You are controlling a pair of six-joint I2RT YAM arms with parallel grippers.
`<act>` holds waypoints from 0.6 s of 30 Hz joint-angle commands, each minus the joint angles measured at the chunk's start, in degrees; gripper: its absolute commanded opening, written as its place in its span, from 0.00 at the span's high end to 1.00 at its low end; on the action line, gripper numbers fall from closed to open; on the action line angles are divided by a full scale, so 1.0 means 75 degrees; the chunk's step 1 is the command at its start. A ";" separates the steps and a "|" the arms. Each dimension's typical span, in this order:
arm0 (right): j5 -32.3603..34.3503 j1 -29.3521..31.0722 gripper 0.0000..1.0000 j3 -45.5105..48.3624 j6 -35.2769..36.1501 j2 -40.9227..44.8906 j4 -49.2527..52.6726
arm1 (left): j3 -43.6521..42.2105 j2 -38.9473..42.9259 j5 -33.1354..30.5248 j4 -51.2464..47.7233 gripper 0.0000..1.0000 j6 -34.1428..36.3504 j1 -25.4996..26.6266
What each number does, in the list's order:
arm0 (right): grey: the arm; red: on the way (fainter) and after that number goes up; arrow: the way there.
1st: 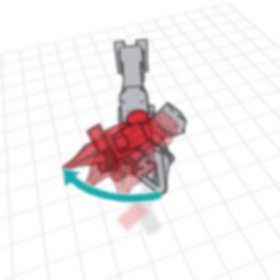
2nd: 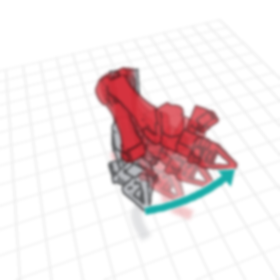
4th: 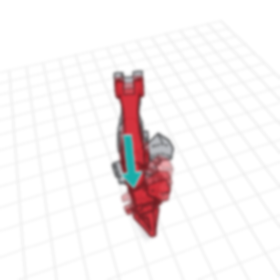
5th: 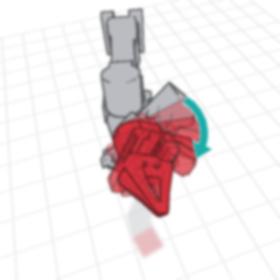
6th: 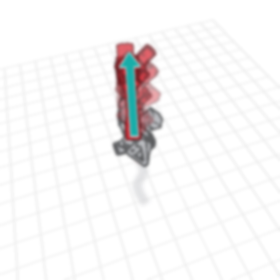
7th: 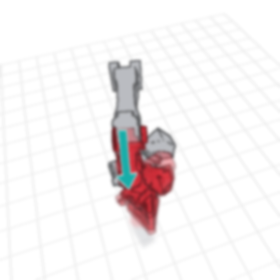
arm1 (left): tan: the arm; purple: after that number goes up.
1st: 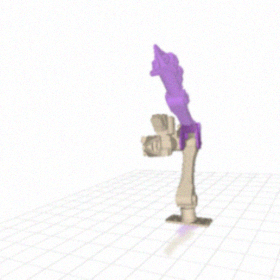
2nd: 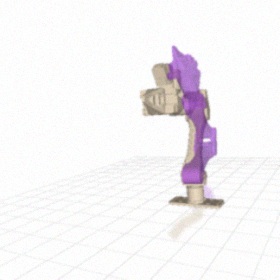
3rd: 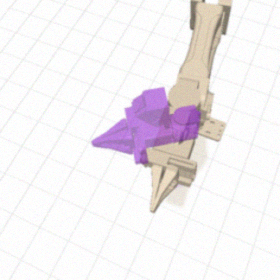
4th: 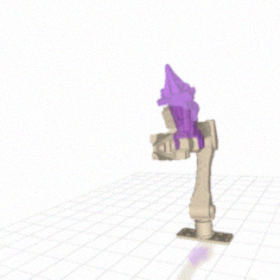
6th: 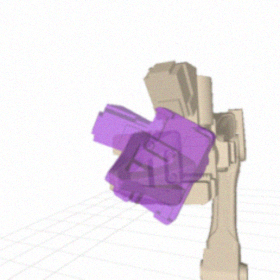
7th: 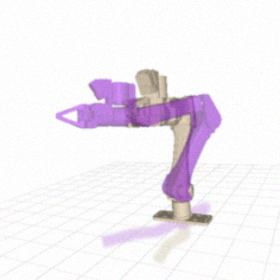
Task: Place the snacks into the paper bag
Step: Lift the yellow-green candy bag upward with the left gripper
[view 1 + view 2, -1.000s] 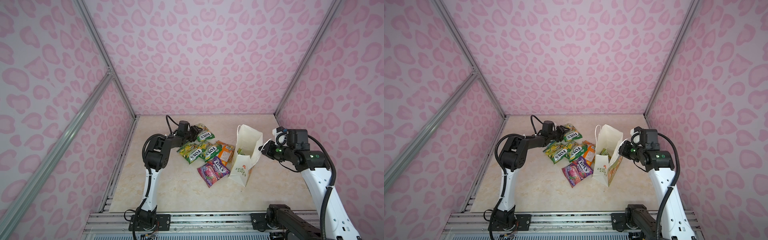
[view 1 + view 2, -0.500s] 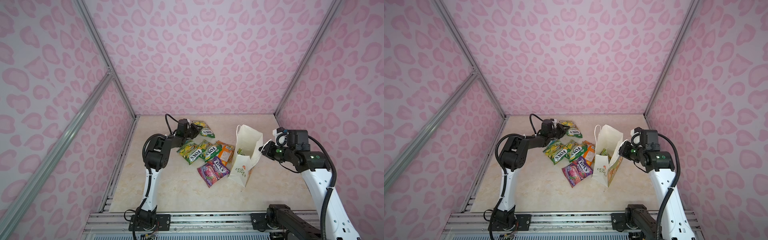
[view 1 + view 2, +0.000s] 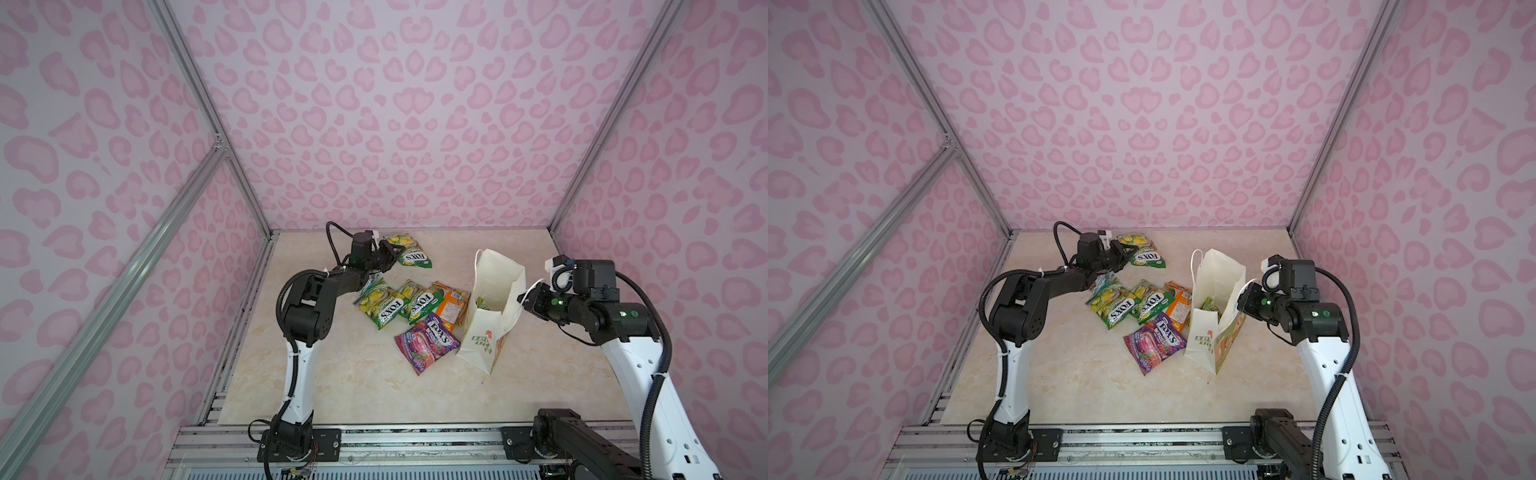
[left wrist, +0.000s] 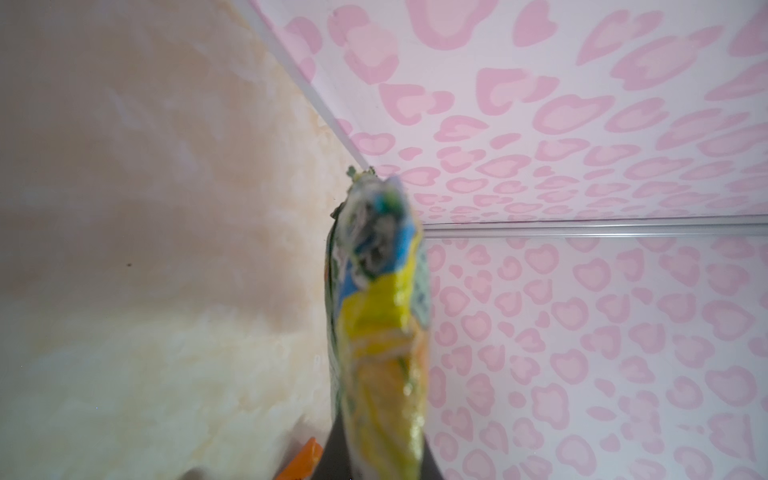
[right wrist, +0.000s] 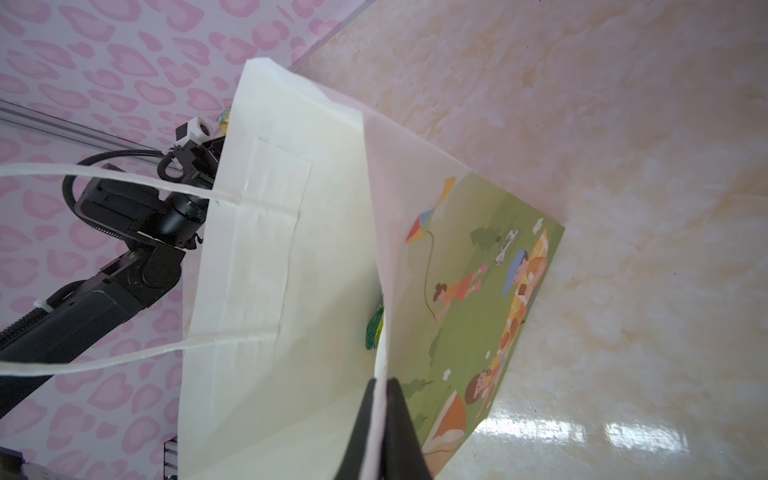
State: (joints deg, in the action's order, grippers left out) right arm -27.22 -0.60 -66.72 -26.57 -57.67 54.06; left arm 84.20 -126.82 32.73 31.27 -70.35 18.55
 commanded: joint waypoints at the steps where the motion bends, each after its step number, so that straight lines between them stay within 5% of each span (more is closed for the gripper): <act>1: -0.0038 0.0003 1.00 0.0020 0.0059 -0.0022 -0.0072 | -0.0176 0.1348 0.0229 0.0384 0.88 0.0436 0.0017; 18: 0.0079 -0.0015 1.00 -0.0068 0.0157 0.0037 0.0031 | -0.1547 0.5305 0.0148 -0.2625 0.89 0.2594 0.0188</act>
State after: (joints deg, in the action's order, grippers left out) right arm -27.11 -0.75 -67.00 -26.39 -57.54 54.15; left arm 72.93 -91.02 33.69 15.11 -55.77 19.35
